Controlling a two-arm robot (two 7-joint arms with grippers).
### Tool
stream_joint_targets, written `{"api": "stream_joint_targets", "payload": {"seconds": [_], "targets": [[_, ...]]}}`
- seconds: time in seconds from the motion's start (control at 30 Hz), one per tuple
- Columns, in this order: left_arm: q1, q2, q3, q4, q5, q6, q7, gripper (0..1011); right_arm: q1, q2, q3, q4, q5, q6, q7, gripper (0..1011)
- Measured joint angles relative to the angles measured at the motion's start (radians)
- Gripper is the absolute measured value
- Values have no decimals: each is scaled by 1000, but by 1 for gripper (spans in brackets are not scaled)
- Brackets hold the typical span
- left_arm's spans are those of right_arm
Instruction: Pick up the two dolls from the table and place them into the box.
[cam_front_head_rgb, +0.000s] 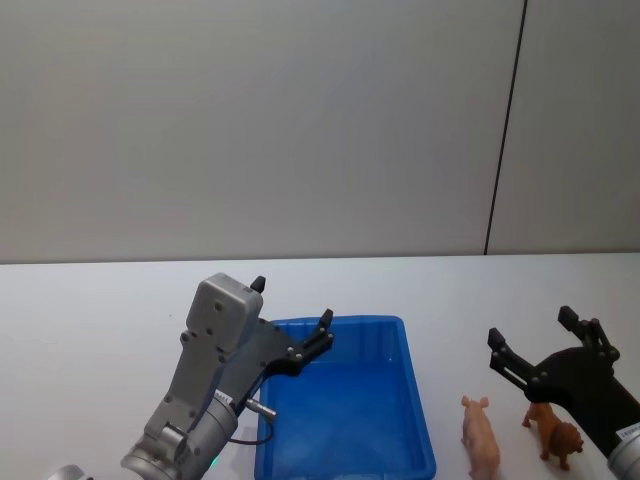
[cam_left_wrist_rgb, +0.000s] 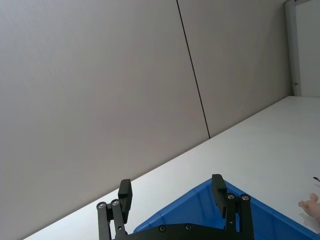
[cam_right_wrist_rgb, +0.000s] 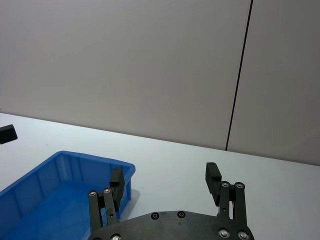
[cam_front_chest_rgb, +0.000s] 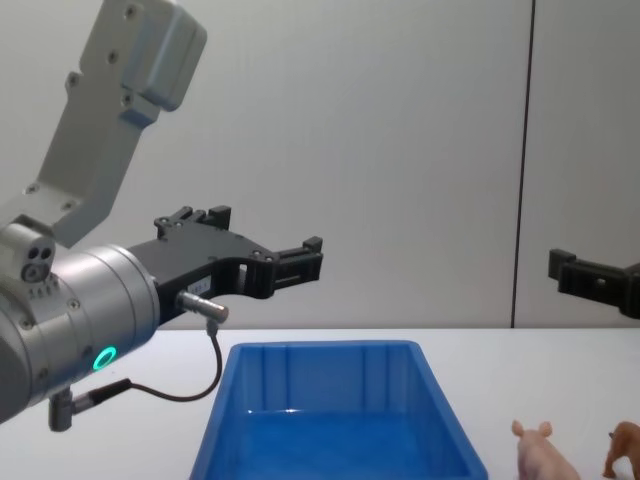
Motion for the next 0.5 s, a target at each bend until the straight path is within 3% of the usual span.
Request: {"api": "stream_joint_targets", "payload": {"seconds": [0.5], "targets": [[0,0,0,0,0,0,0,1001,0,0,0,0,0,0,0,1001]]}}
